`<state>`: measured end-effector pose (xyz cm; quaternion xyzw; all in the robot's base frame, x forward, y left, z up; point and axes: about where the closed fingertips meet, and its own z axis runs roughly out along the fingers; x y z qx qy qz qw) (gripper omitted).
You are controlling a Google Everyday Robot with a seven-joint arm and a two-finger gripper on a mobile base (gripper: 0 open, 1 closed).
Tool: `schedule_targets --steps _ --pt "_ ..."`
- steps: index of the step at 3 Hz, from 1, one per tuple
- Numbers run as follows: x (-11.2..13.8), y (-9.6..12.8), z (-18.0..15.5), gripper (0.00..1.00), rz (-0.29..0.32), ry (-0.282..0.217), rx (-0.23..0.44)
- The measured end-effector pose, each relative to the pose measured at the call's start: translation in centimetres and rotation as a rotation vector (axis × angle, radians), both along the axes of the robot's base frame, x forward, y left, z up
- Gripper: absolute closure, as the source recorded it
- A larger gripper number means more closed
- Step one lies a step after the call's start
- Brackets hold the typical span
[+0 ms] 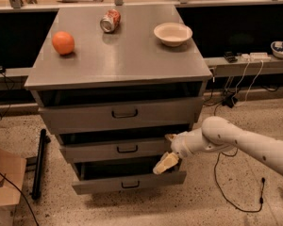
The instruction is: Open middle drawer
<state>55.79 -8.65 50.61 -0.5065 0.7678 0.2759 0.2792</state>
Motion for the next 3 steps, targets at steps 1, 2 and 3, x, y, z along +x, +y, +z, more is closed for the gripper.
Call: schedule_targets --steps 1,2,3 --pt "1.7 0.8 -2.8 0.00 0.007 0.030 0.020" --pt "3.9 1.2 -4.7 0.00 0.014 0.043 0.021" --pt "5.3 1.3 -5.5 0.00 0.017 0.049 0.020"
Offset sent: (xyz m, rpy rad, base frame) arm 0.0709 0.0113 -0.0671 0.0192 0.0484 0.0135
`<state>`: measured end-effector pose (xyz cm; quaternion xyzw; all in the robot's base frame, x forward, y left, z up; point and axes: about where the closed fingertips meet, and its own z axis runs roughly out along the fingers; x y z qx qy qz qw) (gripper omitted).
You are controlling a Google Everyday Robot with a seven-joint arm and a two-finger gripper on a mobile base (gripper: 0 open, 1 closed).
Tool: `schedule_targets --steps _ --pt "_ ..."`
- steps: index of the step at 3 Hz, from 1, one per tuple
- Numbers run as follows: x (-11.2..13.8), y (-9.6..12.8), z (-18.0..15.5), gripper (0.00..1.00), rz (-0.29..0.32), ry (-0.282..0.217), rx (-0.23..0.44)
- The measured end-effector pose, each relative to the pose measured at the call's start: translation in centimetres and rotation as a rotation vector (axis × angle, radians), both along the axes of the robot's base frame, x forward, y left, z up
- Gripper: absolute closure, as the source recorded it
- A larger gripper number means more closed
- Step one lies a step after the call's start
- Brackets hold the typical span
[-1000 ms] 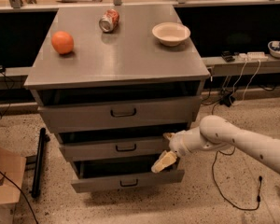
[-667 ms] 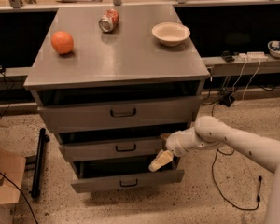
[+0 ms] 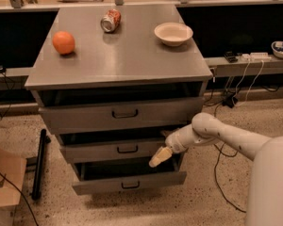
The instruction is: Open middle drawer
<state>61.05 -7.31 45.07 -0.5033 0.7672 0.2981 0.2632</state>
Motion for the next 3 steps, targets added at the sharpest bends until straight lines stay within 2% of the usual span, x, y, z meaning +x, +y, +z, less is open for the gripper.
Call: schedule_targets --steps 1,2,3 --pt "0.3 0.2 -0.4 0.17 0.013 0.019 -0.001" --pt "-1.9 0.5 -0.6 0.41 0.090 0.051 -0.043" --pt "-1.8 0.4 0.1 0.64 0.090 0.051 -0.043"
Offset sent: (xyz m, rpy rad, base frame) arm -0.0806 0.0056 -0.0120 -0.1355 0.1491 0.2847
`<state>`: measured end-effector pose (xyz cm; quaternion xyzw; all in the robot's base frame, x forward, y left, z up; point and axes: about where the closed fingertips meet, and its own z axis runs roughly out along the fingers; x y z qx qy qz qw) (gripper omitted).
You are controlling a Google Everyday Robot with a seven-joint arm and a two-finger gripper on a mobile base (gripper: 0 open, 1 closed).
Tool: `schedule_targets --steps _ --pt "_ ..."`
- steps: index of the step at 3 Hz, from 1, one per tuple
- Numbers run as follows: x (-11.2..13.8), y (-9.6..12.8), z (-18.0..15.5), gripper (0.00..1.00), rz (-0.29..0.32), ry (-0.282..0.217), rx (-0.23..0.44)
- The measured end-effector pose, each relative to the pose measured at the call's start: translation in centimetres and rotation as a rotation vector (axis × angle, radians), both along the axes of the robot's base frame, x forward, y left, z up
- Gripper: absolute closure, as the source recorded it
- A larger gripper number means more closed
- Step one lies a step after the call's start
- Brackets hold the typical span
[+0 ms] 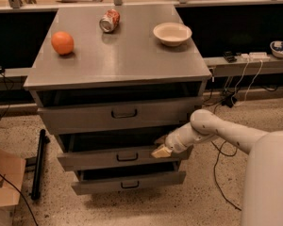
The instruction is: Open middle drawer
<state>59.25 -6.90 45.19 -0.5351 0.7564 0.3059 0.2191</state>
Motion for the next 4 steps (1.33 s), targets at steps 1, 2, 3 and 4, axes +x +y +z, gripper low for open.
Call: schedule_targets --steps 1,2,3,4 --pt "0.17 -0.14 0.09 0.88 0.000 0.000 0.000" --pt "0.17 -0.15 0.08 0.92 0.000 0.000 0.000" --pt "0.17 -0.15 0.08 0.69 0.000 0.000 0.000" --pt "0.17 -0.15 0.08 0.46 0.000 0.000 0.000"
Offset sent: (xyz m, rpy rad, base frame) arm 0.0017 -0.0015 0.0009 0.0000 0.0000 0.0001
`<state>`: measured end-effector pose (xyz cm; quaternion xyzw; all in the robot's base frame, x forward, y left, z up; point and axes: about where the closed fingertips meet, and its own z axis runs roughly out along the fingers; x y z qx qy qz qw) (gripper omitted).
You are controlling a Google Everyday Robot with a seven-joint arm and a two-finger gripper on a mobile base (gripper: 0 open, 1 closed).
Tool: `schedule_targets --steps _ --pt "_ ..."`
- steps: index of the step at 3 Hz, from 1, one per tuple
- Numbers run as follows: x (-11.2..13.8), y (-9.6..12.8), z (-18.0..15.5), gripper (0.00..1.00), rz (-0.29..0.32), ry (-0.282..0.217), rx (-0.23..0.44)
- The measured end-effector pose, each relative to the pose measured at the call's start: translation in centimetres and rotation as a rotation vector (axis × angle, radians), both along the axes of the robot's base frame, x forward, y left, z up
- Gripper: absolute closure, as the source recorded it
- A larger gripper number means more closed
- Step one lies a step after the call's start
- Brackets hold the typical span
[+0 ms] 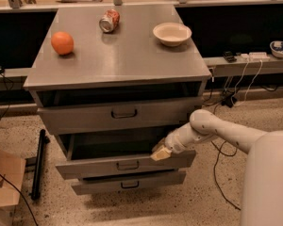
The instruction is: Open middle drawer
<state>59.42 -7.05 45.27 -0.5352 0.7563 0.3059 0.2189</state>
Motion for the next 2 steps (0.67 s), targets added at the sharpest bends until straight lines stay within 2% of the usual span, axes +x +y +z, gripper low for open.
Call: schedule_targets --steps 1,2 --pt "-1.1 -0.8 -0.9 0.15 0.035 0.034 -0.063" --pt "-2.0 -1.7 -1.9 0.00 0.026 0.067 -0.094"
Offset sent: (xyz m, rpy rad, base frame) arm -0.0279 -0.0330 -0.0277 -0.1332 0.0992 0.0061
